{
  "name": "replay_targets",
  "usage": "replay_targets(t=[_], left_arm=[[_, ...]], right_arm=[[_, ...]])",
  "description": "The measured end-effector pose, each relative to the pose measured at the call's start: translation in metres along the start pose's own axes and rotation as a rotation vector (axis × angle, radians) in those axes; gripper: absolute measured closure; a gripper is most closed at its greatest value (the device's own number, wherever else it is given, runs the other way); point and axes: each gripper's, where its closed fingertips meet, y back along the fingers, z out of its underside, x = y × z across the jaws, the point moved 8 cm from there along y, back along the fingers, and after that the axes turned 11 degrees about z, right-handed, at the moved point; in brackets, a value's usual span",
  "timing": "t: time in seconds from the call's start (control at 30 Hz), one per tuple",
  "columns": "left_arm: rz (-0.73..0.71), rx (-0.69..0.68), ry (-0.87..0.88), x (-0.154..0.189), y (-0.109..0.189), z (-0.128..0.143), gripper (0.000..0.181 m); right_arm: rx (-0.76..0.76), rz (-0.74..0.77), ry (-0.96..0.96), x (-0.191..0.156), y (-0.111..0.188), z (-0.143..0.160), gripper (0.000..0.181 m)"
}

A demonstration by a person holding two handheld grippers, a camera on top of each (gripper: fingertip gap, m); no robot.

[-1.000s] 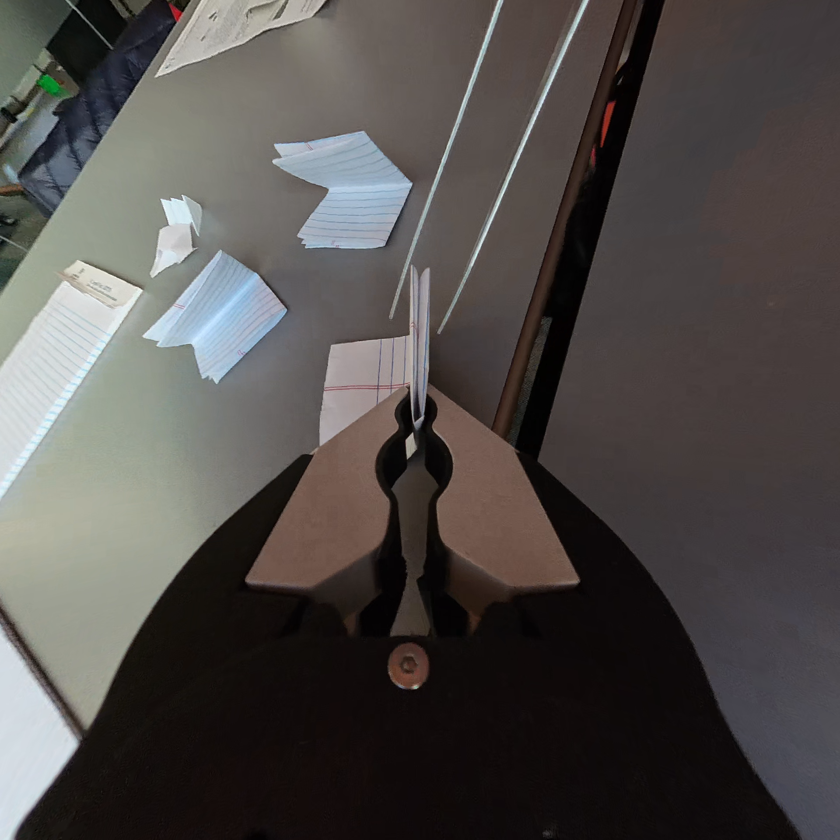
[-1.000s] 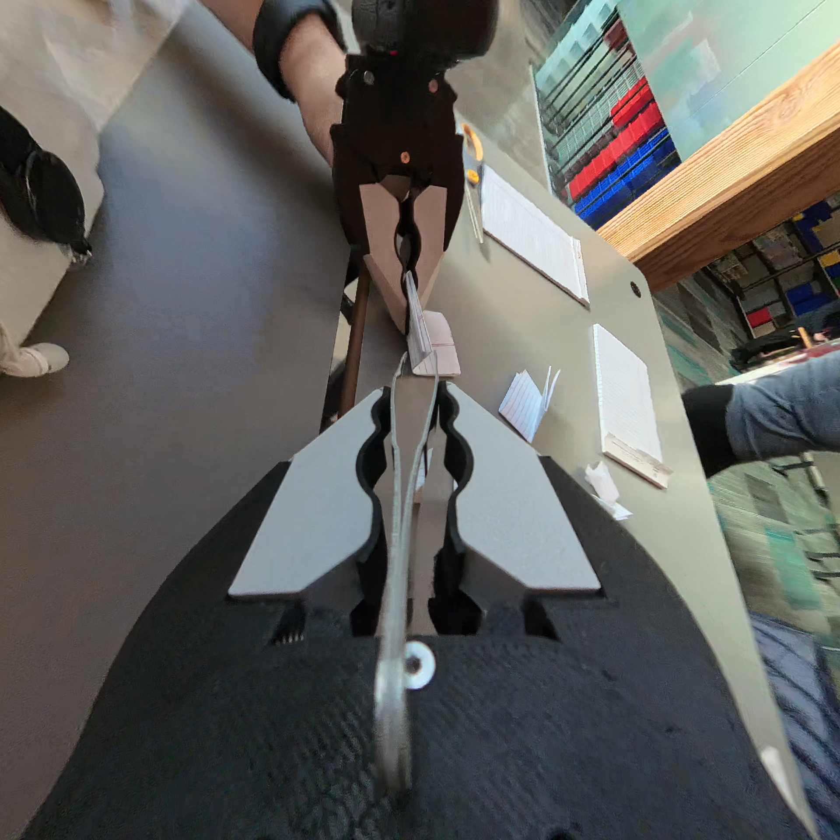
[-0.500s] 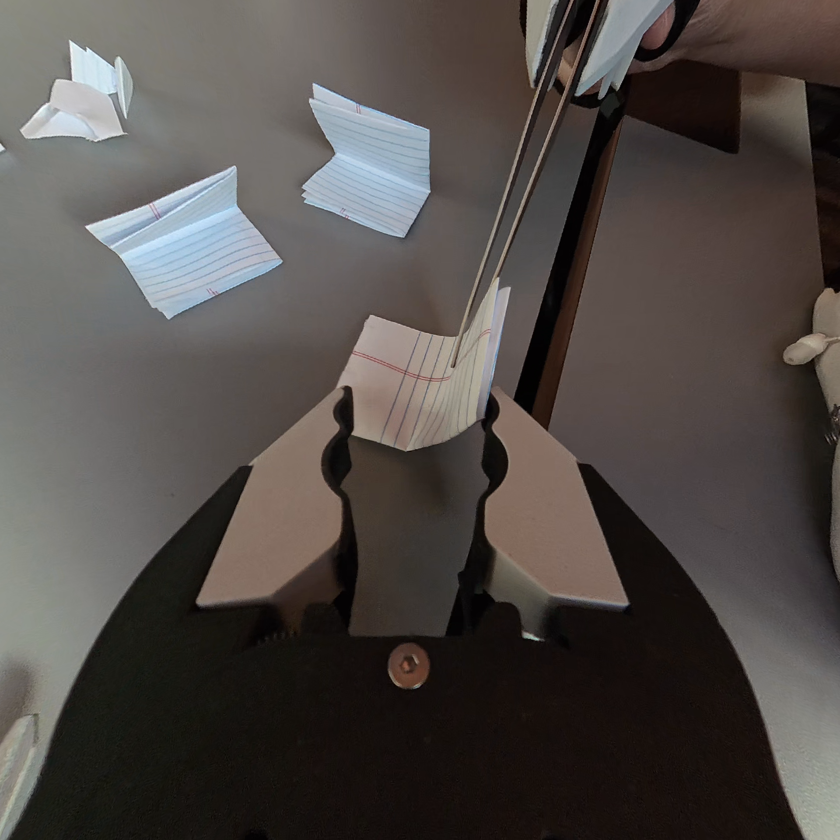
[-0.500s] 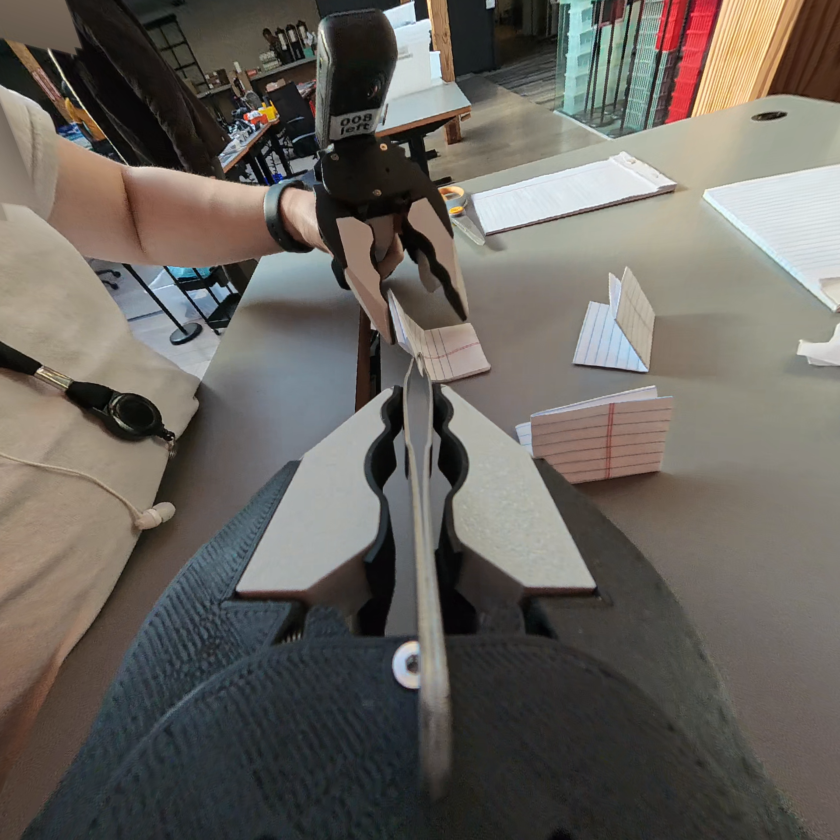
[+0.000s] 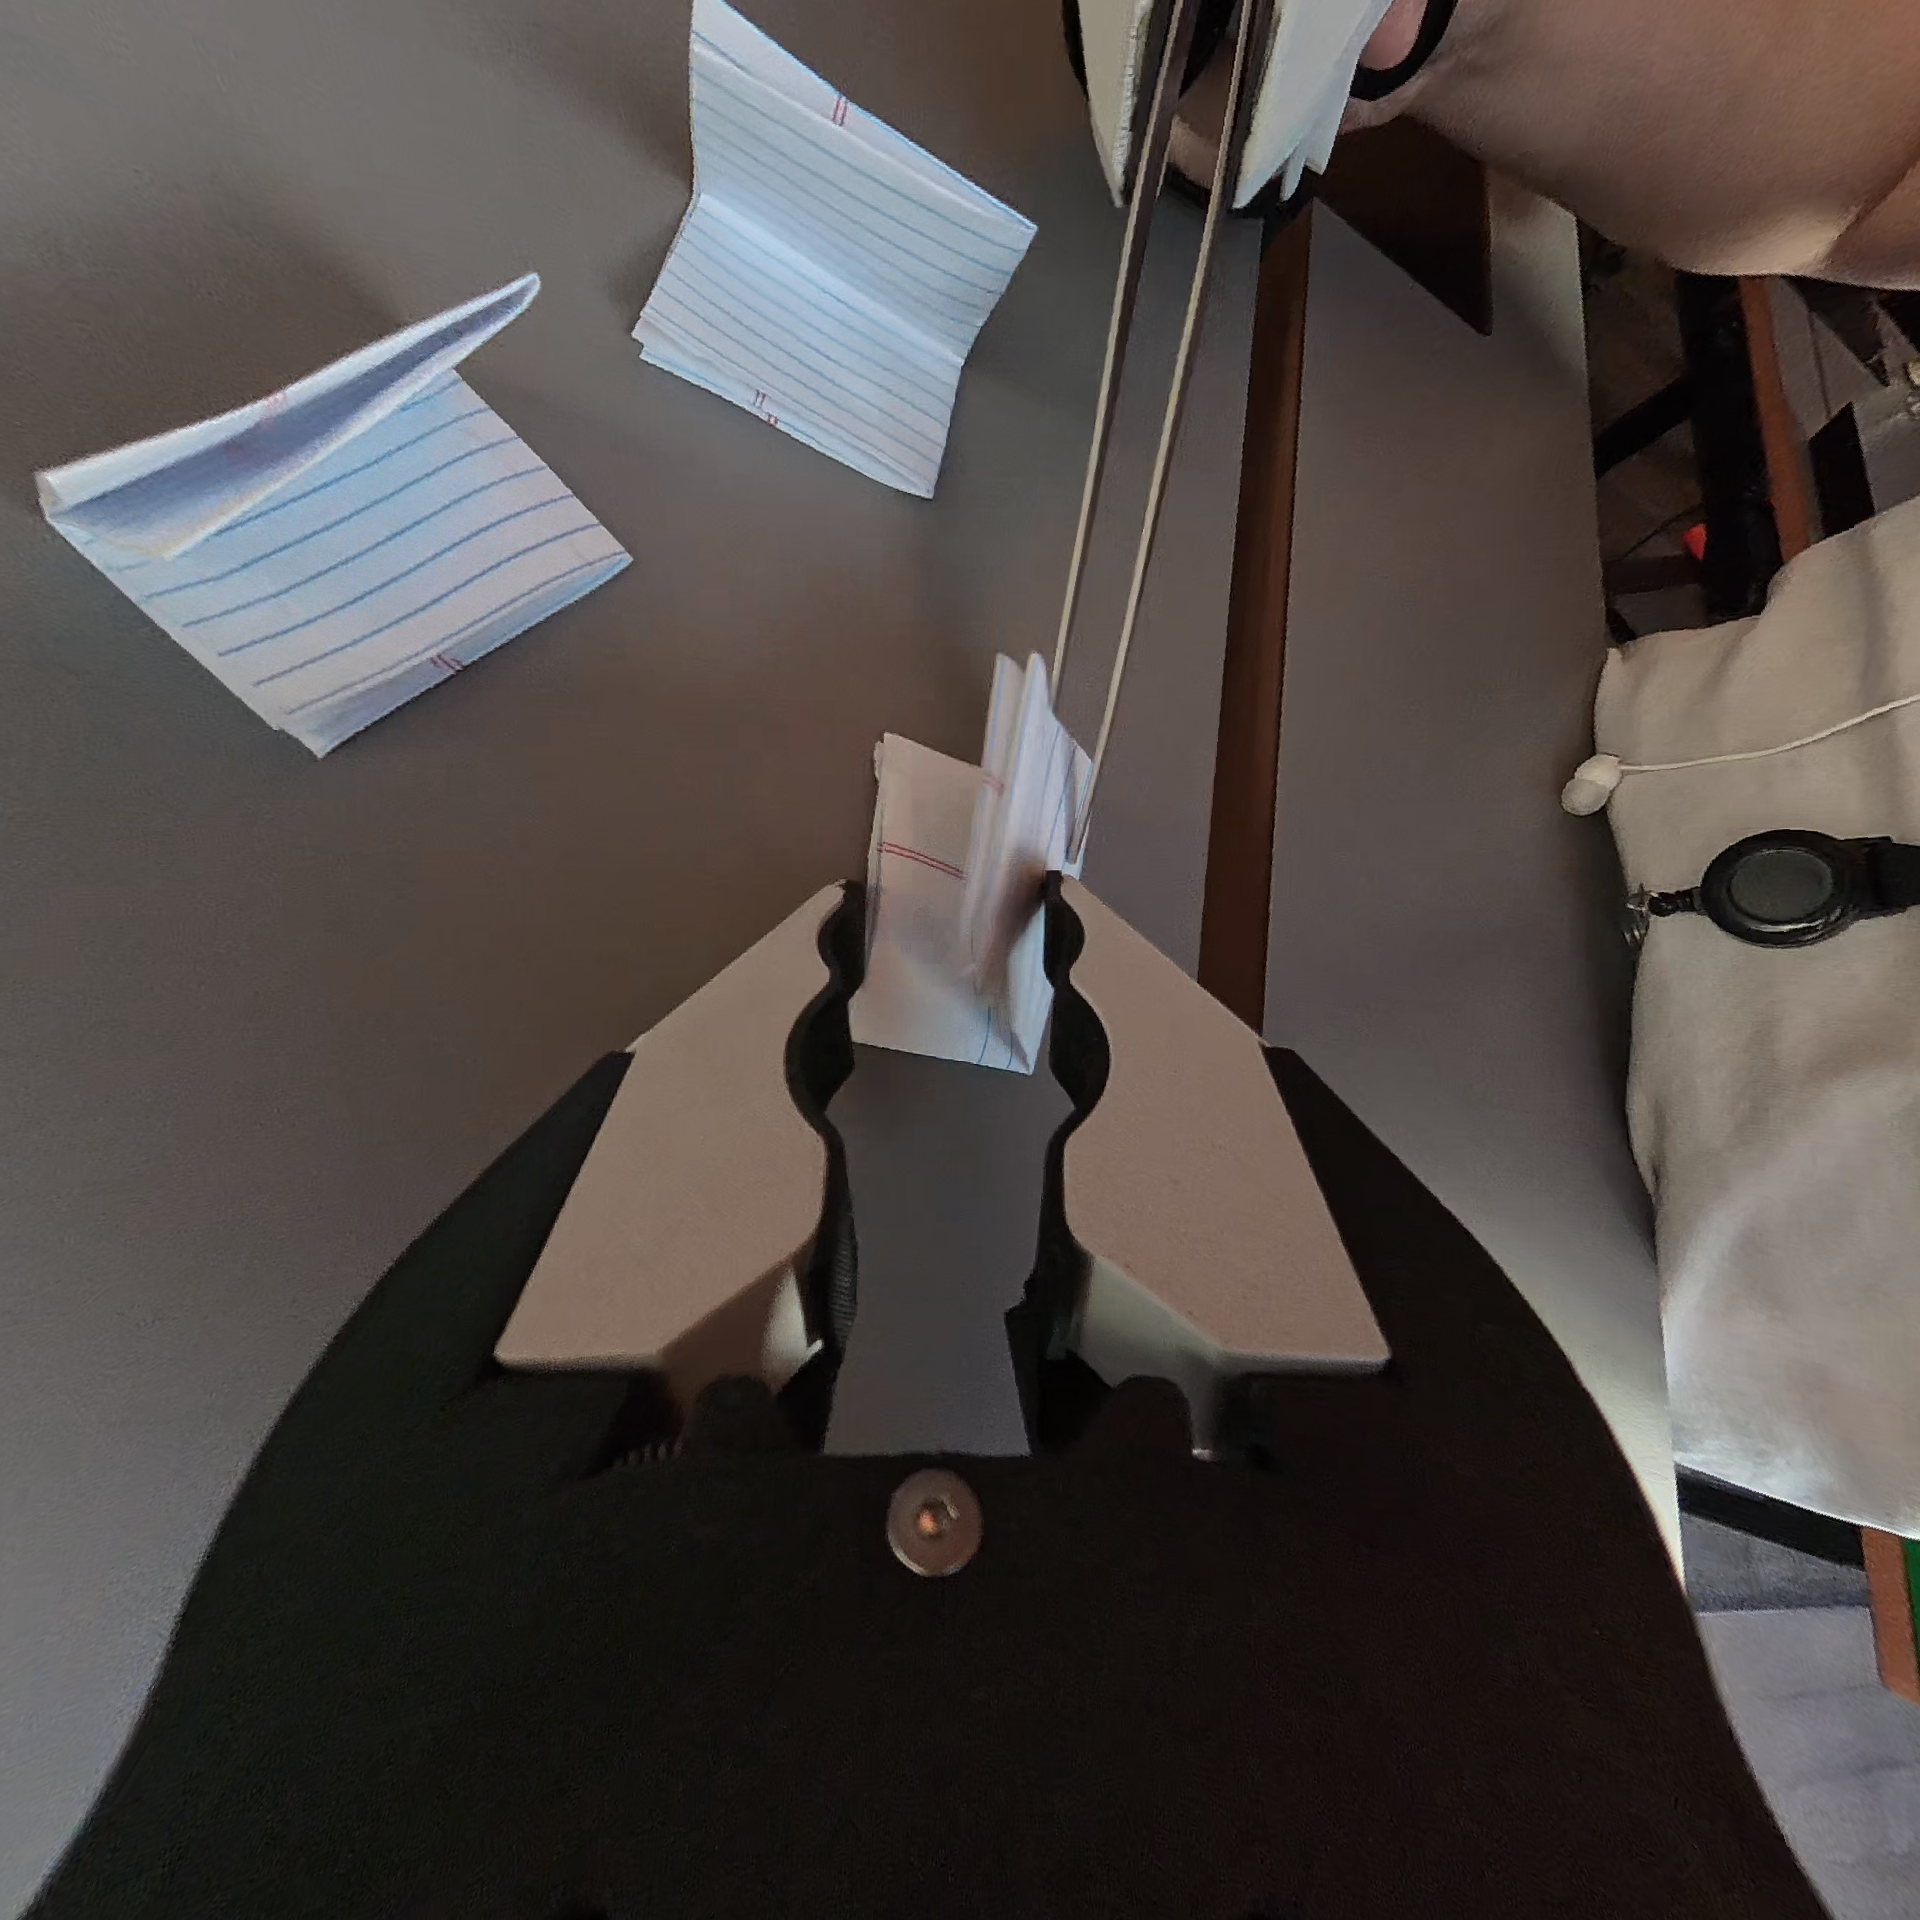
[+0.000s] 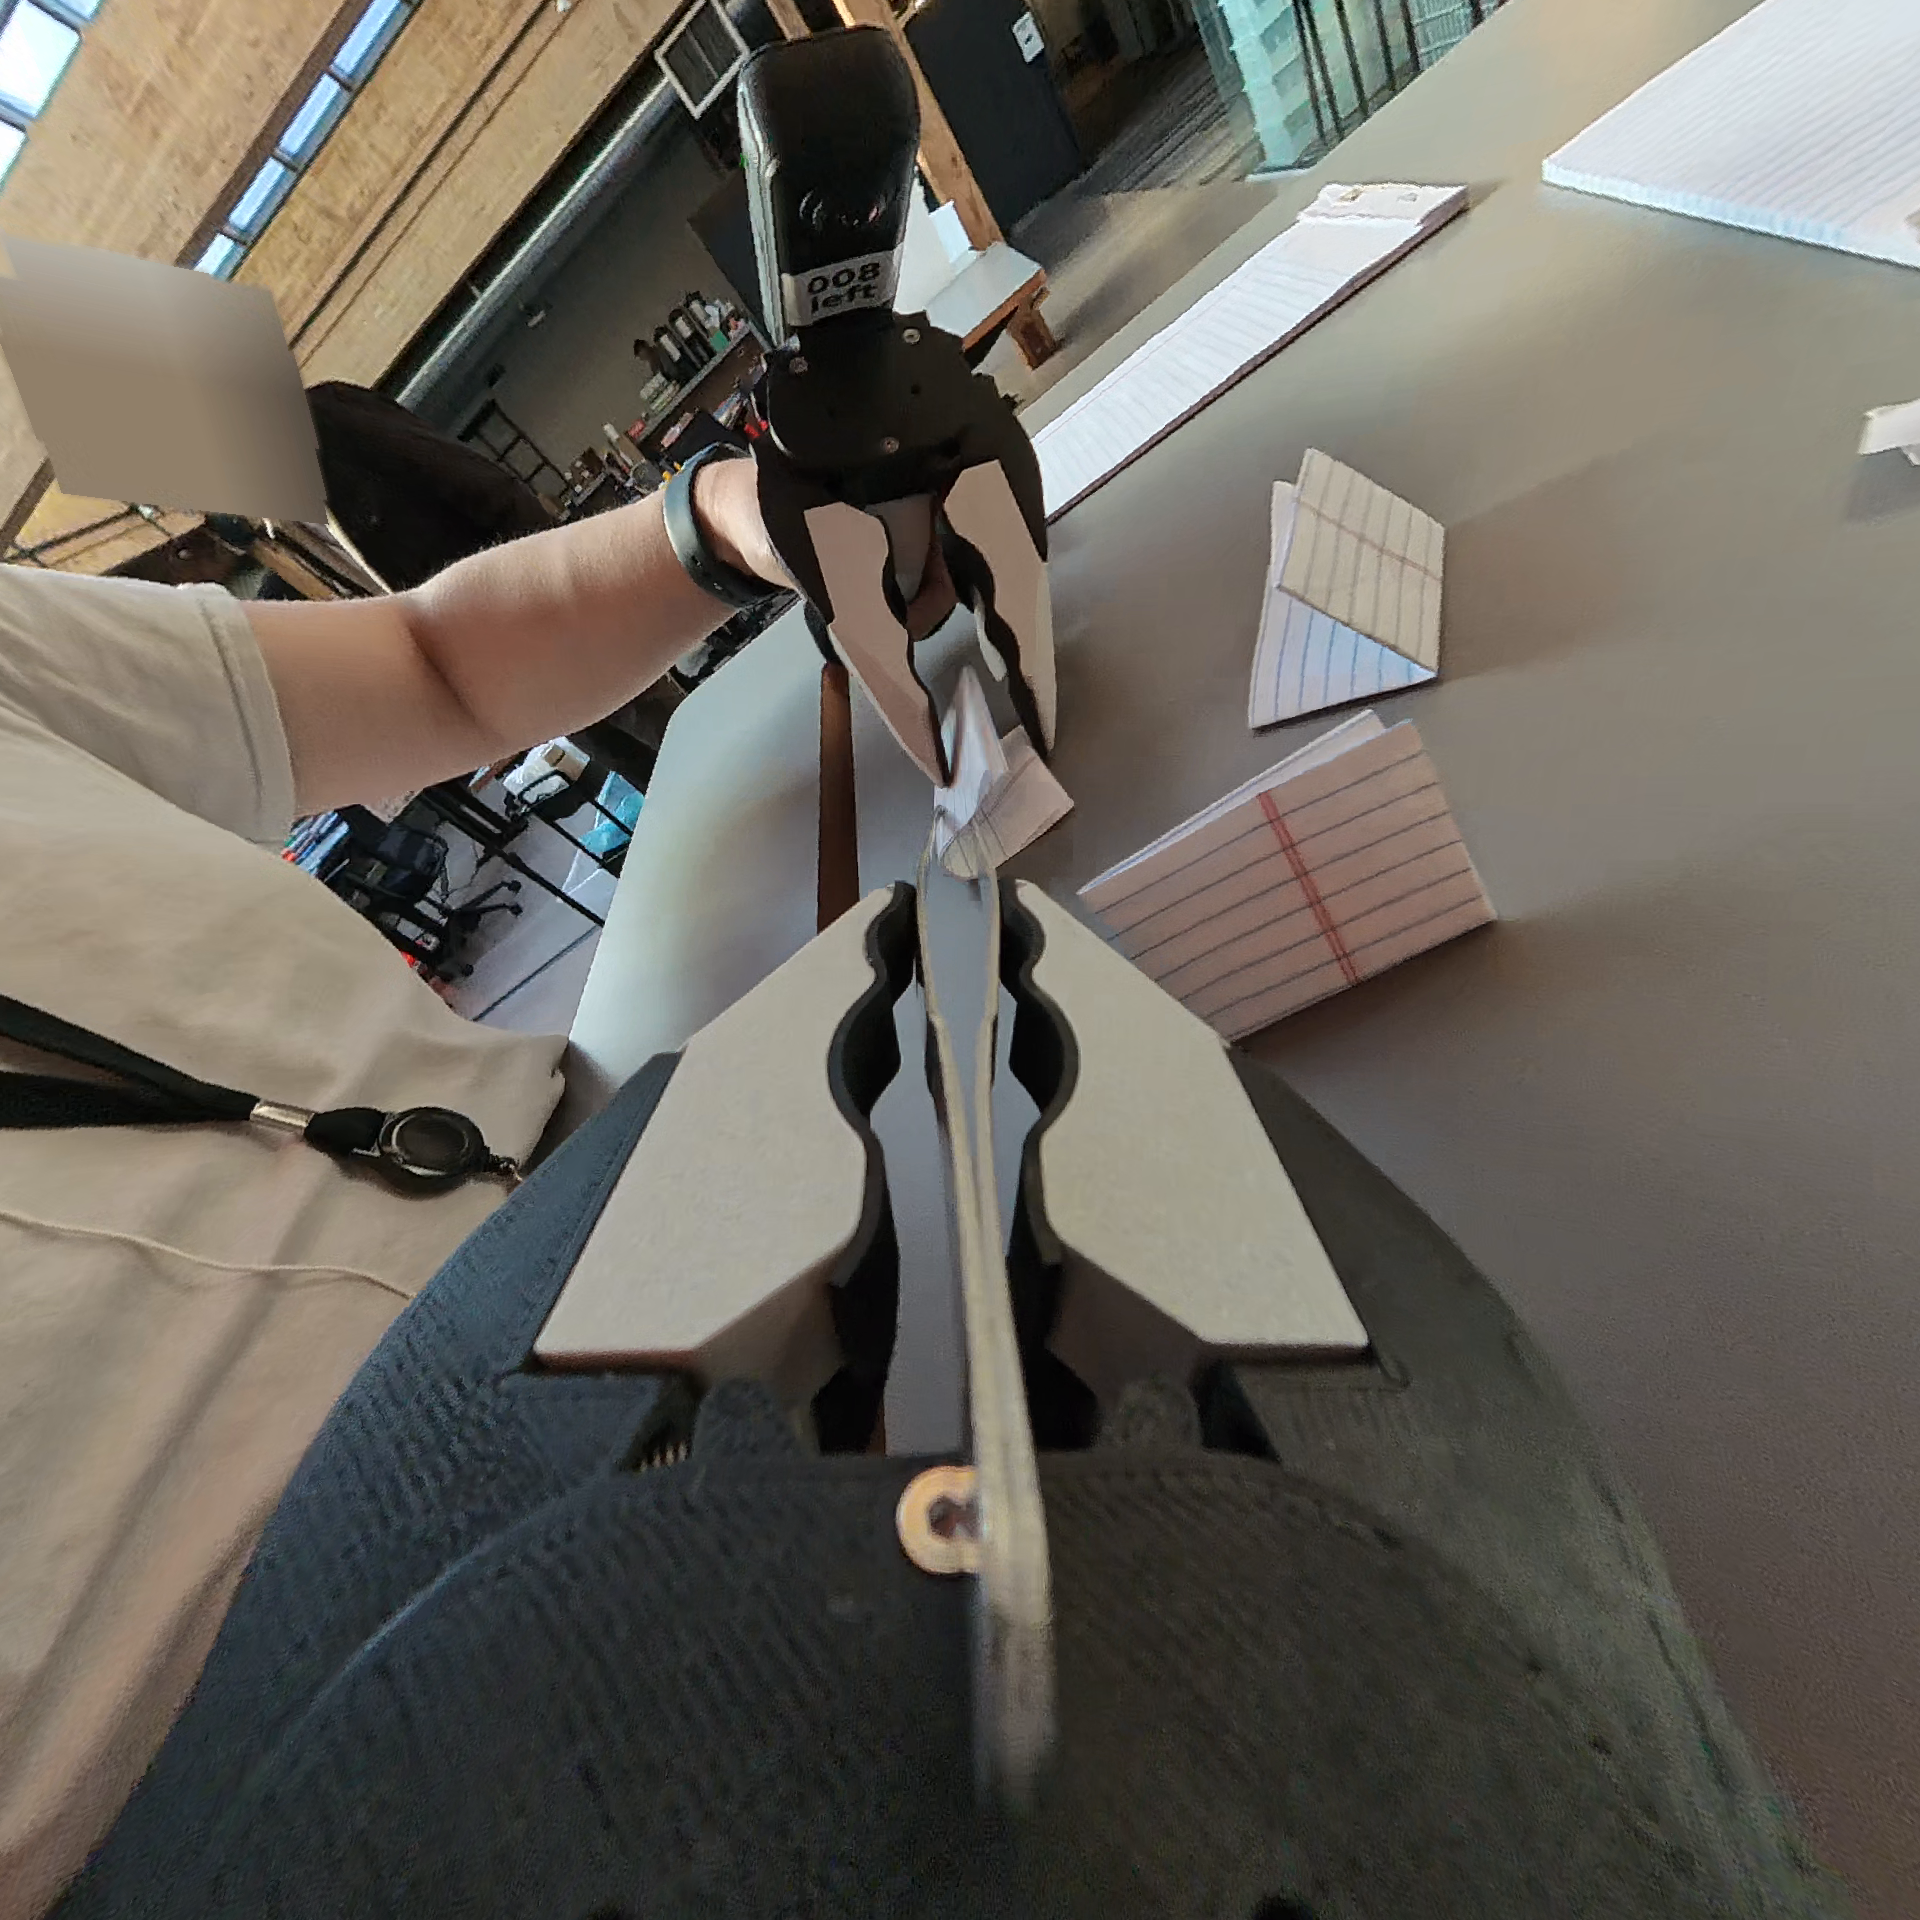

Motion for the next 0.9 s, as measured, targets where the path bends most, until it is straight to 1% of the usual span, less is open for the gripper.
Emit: replay_targets(t=[0.03,0.1,0.17,0.23,0.37,0.43,0.5,0.57,0.6,0.63,0.73,0.8,0.9], left_arm=[[-0.003,0.008,-0.007,-0.001,0.000,0.001,0.152],[-0.001,0.021,-0.015,-0.001,0.000,0.002,0.154],[0.013,0.026,-0.005,0.000,0.000,0.002,0.150],[0.020,0.020,-0.014,0.002,0.000,0.002,0.144],[0.006,-0.001,-0.007,0.008,0.001,0.003,0.136],[-0.003,0.009,-0.011,0.012,0.001,0.007,0.135],[-0.025,0.008,-0.035,0.020,0.001,0.012,0.130],[-0.087,-0.011,-0.056,0.028,0.003,0.017,0.121],[-0.129,-0.016,-0.070,0.030,0.005,0.018,0.113],[-0.167,-0.012,-0.089,0.034,0.007,0.018,0.111],[-0.231,0.024,-0.127,0.046,0.009,0.016,0.122],[-0.255,-0.014,-0.142,0.053,0.006,0.020,0.125],[-0.423,-0.080,-0.180,0.057,0.009,0.029,0.114]], right_arm=[[0.010,0.014,-0.016,0.002,0.000,-0.001,0.166],[0.028,0.036,-0.064,0.005,0.000,-0.001,0.166],[0.031,0.041,-0.128,0.007,0.000,-0.001,0.166],[0.028,0.057,-0.150,0.009,-0.001,0.000,0.166],[-0.003,0.042,-0.124,0.008,-0.004,0.000,0.167],[-0.003,0.023,-0.084,0.004,-0.004,-0.004,0.166],[0.011,0.000,-0.032,-0.003,-0.002,-0.008,0.166],[0.019,0.009,0.039,-0.010,0.001,-0.011,0.166],[0.015,0.009,0.080,-0.014,0.002,-0.011,0.166],[0.008,0.003,0.127,-0.018,0.003,-0.010,0.166],[-0.015,0.022,0.253,-0.027,0.001,-0.007,0.166],[-0.020,0.023,0.291,-0.031,-0.002,-0.006,0.166],[-0.035,0.023,0.290,-0.032,-0.004,-0.008,0.166]])
